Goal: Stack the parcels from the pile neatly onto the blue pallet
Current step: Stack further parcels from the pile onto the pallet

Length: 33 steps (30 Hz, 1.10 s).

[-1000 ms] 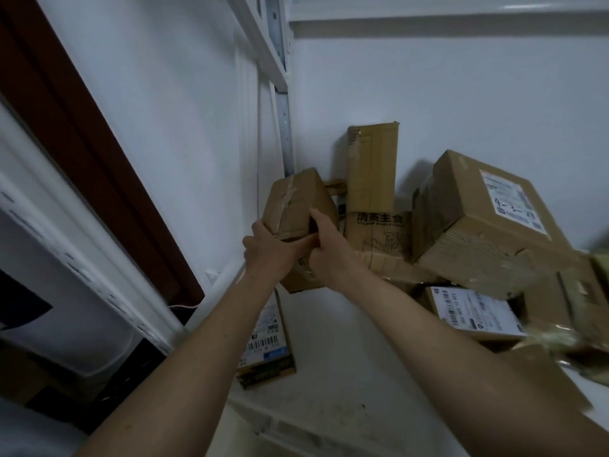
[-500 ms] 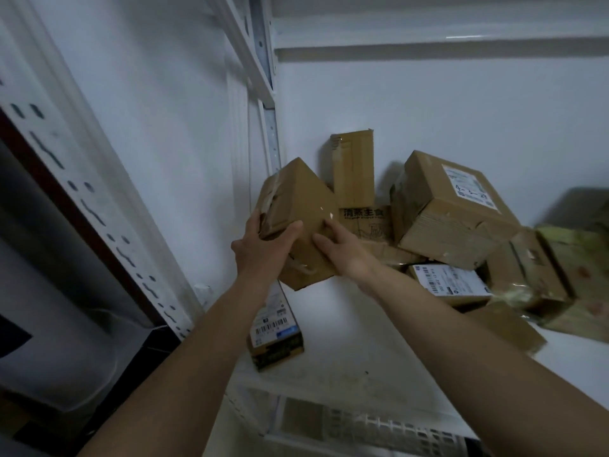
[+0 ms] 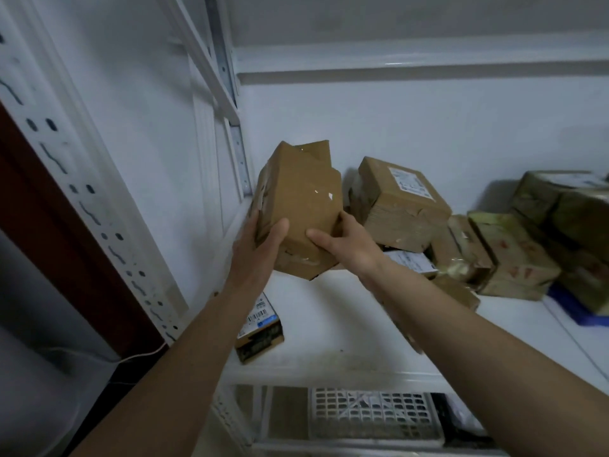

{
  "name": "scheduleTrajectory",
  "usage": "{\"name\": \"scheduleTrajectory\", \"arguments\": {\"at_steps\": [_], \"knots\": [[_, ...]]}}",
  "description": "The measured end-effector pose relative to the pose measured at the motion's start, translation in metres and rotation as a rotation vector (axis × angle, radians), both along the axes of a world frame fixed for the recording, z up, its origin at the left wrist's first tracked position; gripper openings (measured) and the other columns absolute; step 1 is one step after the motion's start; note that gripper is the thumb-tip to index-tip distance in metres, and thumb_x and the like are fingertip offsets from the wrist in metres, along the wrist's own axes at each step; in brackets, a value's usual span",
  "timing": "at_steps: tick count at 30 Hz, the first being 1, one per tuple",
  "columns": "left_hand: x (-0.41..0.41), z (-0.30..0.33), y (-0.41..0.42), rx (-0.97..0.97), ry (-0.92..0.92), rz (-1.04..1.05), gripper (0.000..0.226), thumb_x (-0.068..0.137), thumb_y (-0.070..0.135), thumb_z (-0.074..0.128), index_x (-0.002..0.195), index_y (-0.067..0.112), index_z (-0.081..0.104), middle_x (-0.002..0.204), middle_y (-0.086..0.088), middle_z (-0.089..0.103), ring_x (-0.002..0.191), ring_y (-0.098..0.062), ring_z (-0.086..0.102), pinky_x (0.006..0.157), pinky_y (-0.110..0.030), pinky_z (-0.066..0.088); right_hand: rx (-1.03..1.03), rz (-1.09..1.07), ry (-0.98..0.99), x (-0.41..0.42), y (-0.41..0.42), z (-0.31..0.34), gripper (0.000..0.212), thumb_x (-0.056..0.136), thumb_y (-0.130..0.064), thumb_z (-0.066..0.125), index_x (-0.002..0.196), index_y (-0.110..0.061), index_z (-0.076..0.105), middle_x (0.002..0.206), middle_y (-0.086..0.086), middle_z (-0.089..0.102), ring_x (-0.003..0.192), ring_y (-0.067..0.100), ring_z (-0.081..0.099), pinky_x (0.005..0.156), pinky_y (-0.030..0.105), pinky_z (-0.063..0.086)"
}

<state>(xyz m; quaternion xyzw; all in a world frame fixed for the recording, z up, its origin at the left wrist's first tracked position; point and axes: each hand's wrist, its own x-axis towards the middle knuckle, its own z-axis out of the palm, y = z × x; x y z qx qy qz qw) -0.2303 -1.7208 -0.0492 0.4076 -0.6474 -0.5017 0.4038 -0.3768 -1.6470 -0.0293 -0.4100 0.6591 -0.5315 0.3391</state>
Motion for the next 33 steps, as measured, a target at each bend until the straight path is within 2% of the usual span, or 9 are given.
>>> {"name": "scheduleTrajectory", "arguments": {"at_steps": [3,5,8,13,16,20,22,25,33], "knots": [[-0.022,0.011,0.021,-0.089,-0.04,-0.058,0.087,0.071,0.07,0.049,0.148,0.037,0.027,0.146,0.004,0.04,0.126,-0.015,0.046,0.098,-0.03,0.042,-0.052,-0.047,0.044,-0.018,0.029,0.011,0.069,0.081,-0.033,0.072,0.136,-0.017,0.034,0.126,-0.004,0.053,0.102,0.009,0.057,0.084,0.018,0.051],[-0.043,0.019,0.038,-0.132,-0.06,-0.082,0.087,0.071,0.072,0.045,0.148,0.034,0.027,0.148,0.003,0.037,0.128,-0.018,0.043,0.102,-0.037,0.04,-0.072,-0.092,0.071,-0.037,0.052,0.019,0.072,0.08,-0.035,0.073,0.137,-0.016,0.034,0.129,0.0,0.054,0.108,0.015,0.057,0.093,0.028,0.05],[-0.084,0.03,0.074,-0.117,-0.041,-0.154,0.089,0.069,0.075,0.043,0.148,0.037,0.026,0.148,0.007,0.036,0.13,-0.017,0.042,0.101,-0.033,0.039,-0.074,-0.158,0.103,-0.072,0.096,0.033,0.075,0.078,-0.036,0.074,0.139,-0.015,0.035,0.131,0.003,0.054,0.115,0.021,0.056,0.098,0.04,0.049],[-0.162,0.039,0.147,-0.101,-0.106,-0.263,0.085,0.067,0.089,0.036,0.143,0.052,0.024,0.133,0.015,0.044,0.116,-0.009,0.048,0.085,-0.02,0.029,-0.09,-0.307,0.163,-0.14,0.183,0.05,0.075,0.076,-0.033,0.076,0.138,-0.017,0.036,0.128,0.002,0.054,0.112,0.019,0.056,0.096,0.041,0.05],[-0.207,0.04,0.195,-0.084,-0.069,-0.369,0.092,0.057,0.093,0.039,0.14,0.054,0.026,0.124,0.021,0.049,0.107,-0.004,0.052,0.084,-0.024,0.038,-0.076,-0.374,0.224,-0.179,0.234,0.056,0.075,0.075,-0.031,0.077,0.137,-0.019,0.036,0.127,0.001,0.055,0.11,0.02,0.057,0.093,0.042,0.052],[-0.261,0.041,0.255,-0.097,-0.056,-0.457,0.092,0.051,0.096,0.04,0.135,0.058,0.03,0.103,0.039,0.048,0.088,0.018,0.047,0.073,-0.015,0.036,-0.045,-0.459,0.247,-0.228,0.301,0.058,0.076,0.074,-0.031,0.078,0.136,-0.017,0.037,0.128,0.001,0.054,0.113,0.021,0.055,0.096,0.042,0.049],[-0.289,0.041,0.282,-0.104,-0.069,-0.495,0.098,0.051,0.096,0.04,0.138,0.053,0.03,0.109,0.031,0.049,0.092,0.011,0.048,0.075,-0.018,0.035,-0.036,-0.499,0.269,-0.251,0.332,0.059,0.075,0.073,-0.032,0.079,0.135,-0.017,0.037,0.126,-0.001,0.055,0.111,0.018,0.055,0.096,0.04,0.049],[-0.33,0.04,0.319,-0.092,-0.09,-0.546,0.1,0.053,0.094,0.04,0.142,0.05,0.025,0.122,0.019,0.046,0.11,-0.009,0.047,0.088,-0.031,0.036,-0.025,-0.556,0.272,-0.285,0.377,0.059,0.074,0.073,-0.033,0.079,0.133,-0.018,0.038,0.124,-0.003,0.055,0.11,0.017,0.055,0.095,0.04,0.05],[-0.42,0.045,0.382,-0.107,-0.099,-0.678,0.083,0.07,0.085,0.043,0.143,0.048,0.027,0.129,0.022,0.046,0.115,-0.007,0.045,0.094,-0.032,0.037,0.04,-0.656,0.24,-0.366,0.453,0.065,0.069,0.071,-0.033,0.08,0.126,-0.015,0.043,0.113,-0.003,0.054,0.102,0.017,0.055,0.087,0.033,0.051]]}}
